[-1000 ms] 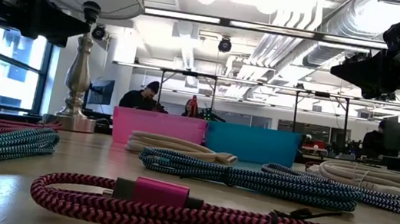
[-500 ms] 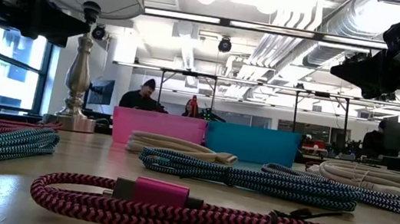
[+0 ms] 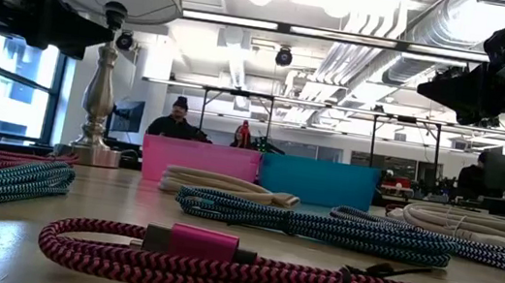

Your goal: Pick & Place USB Port

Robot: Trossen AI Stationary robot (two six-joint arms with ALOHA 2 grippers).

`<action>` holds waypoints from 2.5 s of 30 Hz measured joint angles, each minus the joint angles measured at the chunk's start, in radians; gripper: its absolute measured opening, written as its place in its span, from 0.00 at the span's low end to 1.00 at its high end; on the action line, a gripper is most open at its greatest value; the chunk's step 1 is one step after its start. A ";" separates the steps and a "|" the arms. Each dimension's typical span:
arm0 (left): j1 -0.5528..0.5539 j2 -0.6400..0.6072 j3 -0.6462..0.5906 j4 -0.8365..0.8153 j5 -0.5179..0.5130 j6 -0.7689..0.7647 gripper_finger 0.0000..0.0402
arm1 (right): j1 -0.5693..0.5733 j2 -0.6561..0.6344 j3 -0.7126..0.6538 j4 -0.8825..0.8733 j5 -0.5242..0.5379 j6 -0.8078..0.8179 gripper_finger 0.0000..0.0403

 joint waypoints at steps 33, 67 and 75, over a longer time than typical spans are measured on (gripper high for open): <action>0.000 0.000 0.000 0.000 -0.001 0.000 0.00 | 0.000 0.047 0.190 -0.129 0.129 -0.015 0.10; 0.000 0.000 0.026 -0.026 -0.026 -0.259 0.00 | -0.003 0.690 0.887 -0.611 0.229 -0.142 0.39; 0.000 0.000 0.031 -0.045 -0.104 -0.257 0.00 | -0.003 0.689 0.887 -0.632 0.229 -0.132 0.39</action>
